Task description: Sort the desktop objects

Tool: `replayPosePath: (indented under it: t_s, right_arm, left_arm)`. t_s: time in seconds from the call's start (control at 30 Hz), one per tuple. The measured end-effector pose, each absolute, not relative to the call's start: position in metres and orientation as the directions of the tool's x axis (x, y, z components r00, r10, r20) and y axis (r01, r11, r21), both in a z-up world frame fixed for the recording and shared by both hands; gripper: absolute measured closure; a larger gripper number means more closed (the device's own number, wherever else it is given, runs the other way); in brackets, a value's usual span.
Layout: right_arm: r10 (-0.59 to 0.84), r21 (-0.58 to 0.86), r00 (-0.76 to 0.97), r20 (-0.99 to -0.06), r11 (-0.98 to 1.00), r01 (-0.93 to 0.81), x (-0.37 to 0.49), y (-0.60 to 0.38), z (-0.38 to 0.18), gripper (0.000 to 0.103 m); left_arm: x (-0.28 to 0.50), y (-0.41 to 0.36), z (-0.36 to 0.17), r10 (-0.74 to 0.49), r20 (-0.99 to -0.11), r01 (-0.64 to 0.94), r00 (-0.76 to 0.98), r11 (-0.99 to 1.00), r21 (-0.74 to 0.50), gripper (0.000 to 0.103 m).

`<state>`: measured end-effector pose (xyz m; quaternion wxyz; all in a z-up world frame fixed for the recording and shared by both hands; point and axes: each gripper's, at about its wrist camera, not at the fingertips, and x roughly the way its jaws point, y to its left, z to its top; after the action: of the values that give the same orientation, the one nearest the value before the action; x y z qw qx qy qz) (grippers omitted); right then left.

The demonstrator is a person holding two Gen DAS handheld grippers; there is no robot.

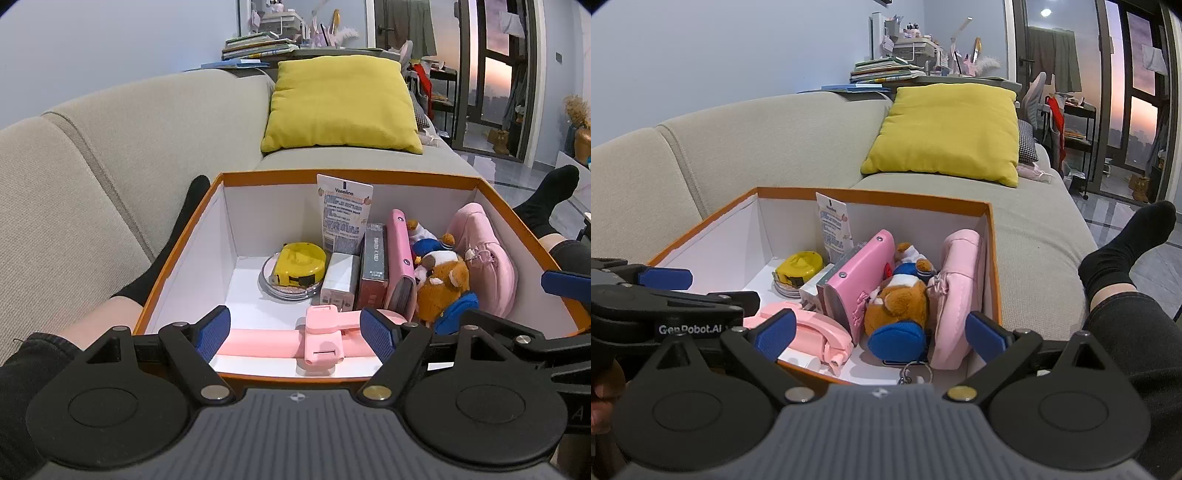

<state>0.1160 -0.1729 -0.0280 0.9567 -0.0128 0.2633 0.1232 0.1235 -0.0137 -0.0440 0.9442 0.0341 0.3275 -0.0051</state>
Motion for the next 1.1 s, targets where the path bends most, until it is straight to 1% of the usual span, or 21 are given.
replayPosePath:
  t_s: [1.1]
  right_arm:
    - [0.236,0.04,0.829,-0.507,0.967,-0.251,0.1169,-0.1753,-0.0282,0.005]
  left_arm:
    - [0.1241,-0.0136,-0.0439,0.021,-0.623,0.025,0.782,0.998,0.064,0.012]
